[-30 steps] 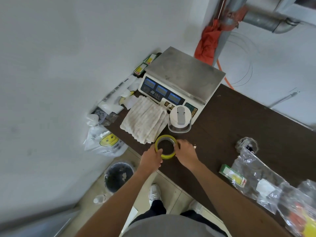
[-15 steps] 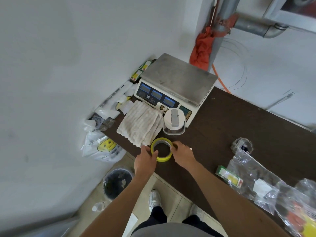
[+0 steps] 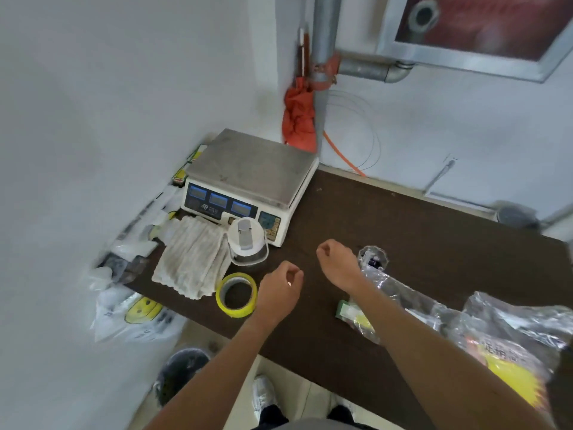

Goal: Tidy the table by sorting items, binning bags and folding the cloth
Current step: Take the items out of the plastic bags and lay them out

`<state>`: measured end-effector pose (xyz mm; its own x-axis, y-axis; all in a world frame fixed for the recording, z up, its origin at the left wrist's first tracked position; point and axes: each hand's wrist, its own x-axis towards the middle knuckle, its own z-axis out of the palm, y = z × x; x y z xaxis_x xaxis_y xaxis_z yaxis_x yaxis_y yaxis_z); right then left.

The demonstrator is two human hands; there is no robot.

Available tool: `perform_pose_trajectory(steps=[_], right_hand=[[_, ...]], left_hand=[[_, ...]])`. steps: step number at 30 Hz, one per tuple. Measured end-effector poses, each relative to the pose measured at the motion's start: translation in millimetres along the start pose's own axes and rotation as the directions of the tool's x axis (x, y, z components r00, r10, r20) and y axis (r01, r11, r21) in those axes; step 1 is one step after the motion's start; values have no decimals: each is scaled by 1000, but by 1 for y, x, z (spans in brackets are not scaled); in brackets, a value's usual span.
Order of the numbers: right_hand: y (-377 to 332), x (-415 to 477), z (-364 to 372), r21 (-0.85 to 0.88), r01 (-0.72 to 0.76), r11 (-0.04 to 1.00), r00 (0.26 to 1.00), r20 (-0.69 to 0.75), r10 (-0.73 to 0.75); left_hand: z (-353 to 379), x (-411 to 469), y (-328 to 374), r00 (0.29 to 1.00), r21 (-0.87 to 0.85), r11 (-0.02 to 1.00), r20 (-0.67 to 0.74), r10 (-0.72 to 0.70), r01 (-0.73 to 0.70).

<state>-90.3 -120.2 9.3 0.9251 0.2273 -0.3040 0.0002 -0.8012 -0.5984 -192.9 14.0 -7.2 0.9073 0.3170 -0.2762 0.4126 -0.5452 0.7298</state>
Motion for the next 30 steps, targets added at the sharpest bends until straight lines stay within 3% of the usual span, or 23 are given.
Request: perform_pose_trajectory(steps=[9,12,15,18,23,30], right_hand=[[86,3,-77,27,-170,985,981,-92,172],[112,3,-83,68,-261,963,960,-86,266],[132,7,-80,58,-301,952,954,15,301],[142,10,-76,81,-297,951,952,99,289],[148,17,-73,106,-307,946,942,178,286],[136,15,-83,115,-230,966,958,200,205]], left_hand=[[57,24,78,978,-75,997,207,39,-24],[74,33,94,962,-119,990,271,-42,77],[89,38,109,937,-175,965,323,-132,196],[99,40,120,946,-62,990,309,-103,128],[109,45,126,925,36,982,330,-186,185],[115,44,122,907,-123,949,352,-230,289]])
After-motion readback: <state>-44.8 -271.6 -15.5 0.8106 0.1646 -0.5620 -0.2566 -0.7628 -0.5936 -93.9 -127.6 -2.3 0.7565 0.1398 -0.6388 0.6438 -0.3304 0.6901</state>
